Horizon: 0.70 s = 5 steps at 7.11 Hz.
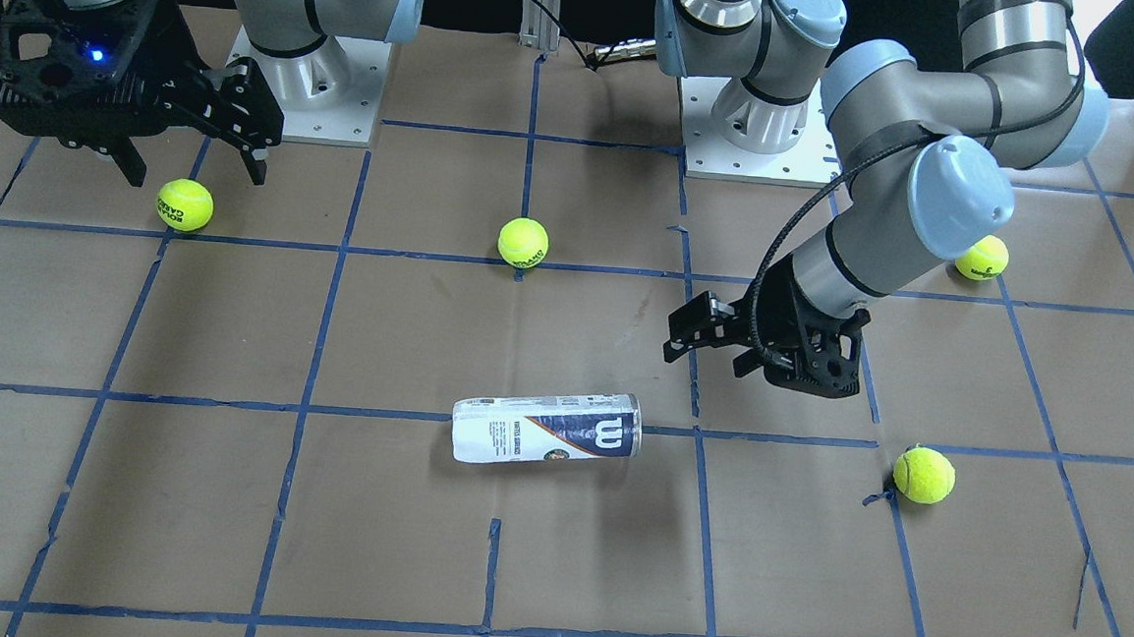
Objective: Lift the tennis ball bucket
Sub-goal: 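Reach the left gripper toward the can's open end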
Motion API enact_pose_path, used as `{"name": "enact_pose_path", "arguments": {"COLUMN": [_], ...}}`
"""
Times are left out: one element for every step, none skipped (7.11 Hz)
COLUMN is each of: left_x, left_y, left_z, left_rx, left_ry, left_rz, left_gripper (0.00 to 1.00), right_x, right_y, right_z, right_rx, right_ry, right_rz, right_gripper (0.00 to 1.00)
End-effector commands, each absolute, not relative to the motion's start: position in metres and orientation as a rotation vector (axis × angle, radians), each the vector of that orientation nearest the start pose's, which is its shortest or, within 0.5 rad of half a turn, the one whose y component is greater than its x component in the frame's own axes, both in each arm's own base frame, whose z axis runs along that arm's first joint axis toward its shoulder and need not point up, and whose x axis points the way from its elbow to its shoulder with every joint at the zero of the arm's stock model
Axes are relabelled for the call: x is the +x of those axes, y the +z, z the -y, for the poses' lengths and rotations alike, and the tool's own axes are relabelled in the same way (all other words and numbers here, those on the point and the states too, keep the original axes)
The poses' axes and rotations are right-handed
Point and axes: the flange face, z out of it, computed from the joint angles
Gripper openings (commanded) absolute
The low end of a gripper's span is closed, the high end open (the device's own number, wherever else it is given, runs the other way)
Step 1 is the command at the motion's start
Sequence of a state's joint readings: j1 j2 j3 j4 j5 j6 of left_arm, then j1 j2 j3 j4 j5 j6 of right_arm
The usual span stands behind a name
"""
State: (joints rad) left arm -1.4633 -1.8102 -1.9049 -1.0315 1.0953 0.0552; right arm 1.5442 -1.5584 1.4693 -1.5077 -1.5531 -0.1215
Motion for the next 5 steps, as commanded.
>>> {"name": "enact_pose_path", "arguments": {"left_x": [-0.127,-0.132,-0.132,-0.135,-0.14], "left_y": [0.222,0.207,0.198,0.191,0.187], "left_z": [0.567,0.572,0.579,0.577,0.575], "left_rx": [-0.088,-0.054,-0.035,-0.058,-0.067], "left_ry": [-0.1,-0.157,-0.182,-0.153,-0.135], "left_rz": [-3.701,-3.774,-3.786,-3.83,-3.882], "left_gripper": [0.96,0.96,0.96,0.95,0.94], "right_x": [0.121,0.121,0.122,0.122,0.122], "right_y": [0.526,0.528,0.529,0.528,0.527], "right_z": [0.504,0.503,0.503,0.503,0.504], "right_rx": [-0.14,-0.14,-0.14,-0.14,-0.142], "right_ry": [-0.059,-0.067,-0.072,-0.067,-0.065], "right_rz": [-3.122,-3.121,-3.118,-3.116,-3.115], "right_gripper": [1.0,1.0,1.0,1.0,1.0]}}
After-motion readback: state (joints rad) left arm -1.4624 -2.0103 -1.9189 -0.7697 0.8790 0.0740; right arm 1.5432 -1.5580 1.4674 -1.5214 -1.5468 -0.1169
